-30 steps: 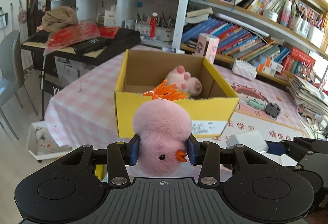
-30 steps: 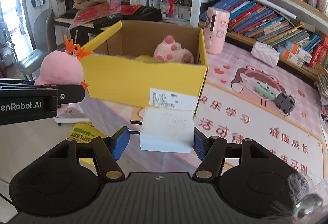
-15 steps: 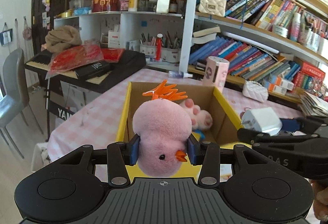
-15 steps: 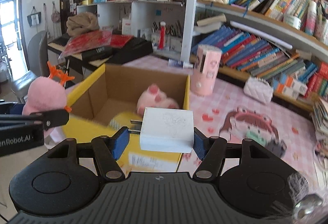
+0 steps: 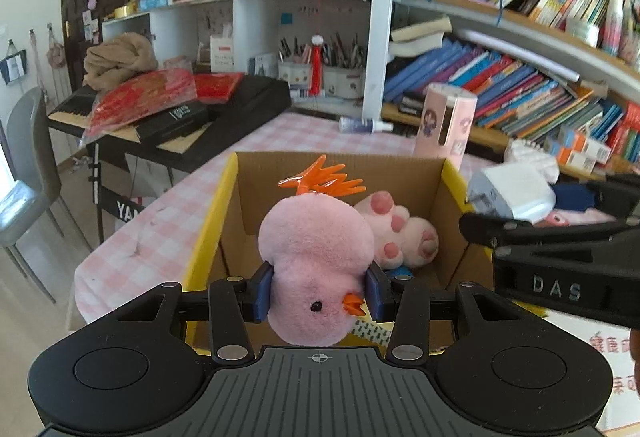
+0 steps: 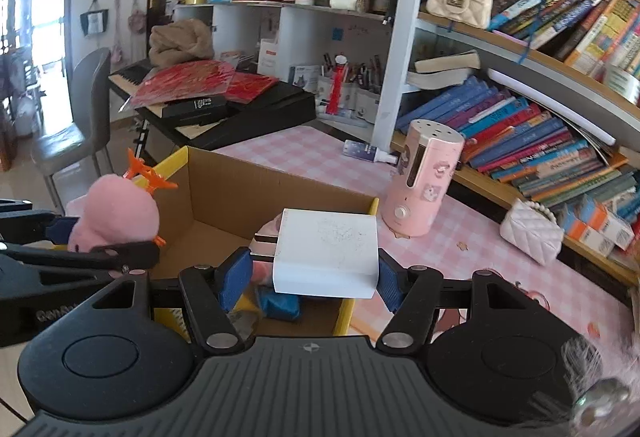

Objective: Organize objects
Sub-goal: 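Lower the pink chick into the box with the left gripper while the right gripper lowers the charger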

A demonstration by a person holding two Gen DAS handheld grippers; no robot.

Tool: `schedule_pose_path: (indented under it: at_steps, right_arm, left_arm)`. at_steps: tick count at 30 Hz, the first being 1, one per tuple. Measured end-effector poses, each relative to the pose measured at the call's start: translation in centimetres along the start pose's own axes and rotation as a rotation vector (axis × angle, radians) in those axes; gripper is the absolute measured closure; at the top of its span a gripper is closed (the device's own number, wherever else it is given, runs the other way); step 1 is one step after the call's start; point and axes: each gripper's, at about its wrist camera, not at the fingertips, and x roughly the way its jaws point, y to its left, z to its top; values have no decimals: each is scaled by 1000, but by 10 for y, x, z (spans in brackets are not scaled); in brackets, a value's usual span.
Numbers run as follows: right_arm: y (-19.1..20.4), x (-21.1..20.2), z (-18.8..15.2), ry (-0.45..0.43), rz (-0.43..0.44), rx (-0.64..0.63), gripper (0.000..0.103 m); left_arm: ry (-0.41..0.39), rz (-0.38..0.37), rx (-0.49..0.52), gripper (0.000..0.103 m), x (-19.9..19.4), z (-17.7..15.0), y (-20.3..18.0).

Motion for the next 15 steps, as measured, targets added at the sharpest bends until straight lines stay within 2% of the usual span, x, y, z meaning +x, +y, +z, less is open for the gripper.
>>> schedule_pose_path:
  at_steps: [10,15]
  right_arm:
    - [-13,41,3,46,57,-37,41]
    - [-17,53,1,67,75,-37,41]
  left_arm:
    - [98,48,43,60,40,0,-12]
    - [102,57,66,60,48,1,-18]
